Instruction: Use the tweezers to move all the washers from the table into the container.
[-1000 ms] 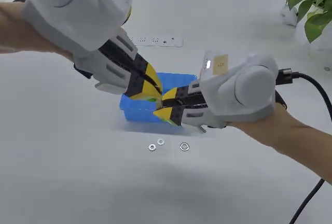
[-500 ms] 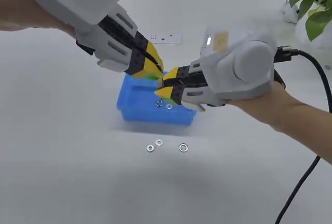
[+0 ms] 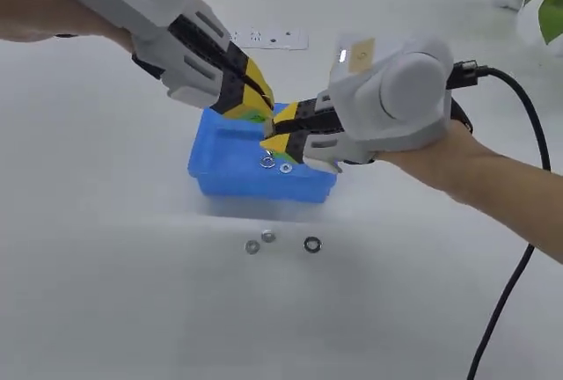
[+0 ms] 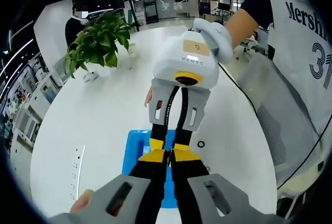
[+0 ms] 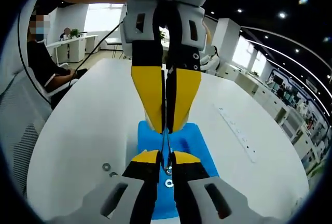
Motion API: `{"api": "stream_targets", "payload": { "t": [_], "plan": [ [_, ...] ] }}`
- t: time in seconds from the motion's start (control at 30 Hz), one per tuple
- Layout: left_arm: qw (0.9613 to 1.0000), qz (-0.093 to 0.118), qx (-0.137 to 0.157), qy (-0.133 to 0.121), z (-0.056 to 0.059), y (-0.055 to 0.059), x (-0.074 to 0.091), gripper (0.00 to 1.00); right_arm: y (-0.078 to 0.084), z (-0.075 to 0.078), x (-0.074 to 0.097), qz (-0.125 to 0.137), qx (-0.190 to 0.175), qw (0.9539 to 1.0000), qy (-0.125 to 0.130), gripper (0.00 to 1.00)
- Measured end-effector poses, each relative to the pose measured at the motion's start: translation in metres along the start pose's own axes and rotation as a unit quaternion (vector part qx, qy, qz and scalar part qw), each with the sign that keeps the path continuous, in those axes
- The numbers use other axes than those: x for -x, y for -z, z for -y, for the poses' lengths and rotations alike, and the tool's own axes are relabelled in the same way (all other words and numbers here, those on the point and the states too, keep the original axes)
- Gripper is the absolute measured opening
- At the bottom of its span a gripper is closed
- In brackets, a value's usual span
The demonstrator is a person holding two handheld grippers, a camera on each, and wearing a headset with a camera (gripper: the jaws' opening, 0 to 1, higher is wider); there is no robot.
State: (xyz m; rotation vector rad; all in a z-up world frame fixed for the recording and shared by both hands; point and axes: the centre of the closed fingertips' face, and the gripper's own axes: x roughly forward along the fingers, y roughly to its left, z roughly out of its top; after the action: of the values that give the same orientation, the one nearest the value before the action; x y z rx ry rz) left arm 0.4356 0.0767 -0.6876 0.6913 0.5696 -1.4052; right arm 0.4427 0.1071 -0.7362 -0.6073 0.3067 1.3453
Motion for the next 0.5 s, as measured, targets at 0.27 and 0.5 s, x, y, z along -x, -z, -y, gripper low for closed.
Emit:
{"api": "stream_targets", "payload": {
  "t": [0.27, 0.5],
  "plan": [
    [0.9997, -0.003, 0.019, 0.011, -0.004, 0.015, -0.017, 0.07, 0.019, 0.000, -0.014, -0.013, -0.013, 0.9998, -0.012, 0.10],
    [0.9995, 0.001, 0.027, 0.014, -0.005, 0.016, -0.020, 0.07, 0.026, 0.004, -0.017, -0.015, -0.021, 0.9996, -0.011, 0.10]
  ]
}}
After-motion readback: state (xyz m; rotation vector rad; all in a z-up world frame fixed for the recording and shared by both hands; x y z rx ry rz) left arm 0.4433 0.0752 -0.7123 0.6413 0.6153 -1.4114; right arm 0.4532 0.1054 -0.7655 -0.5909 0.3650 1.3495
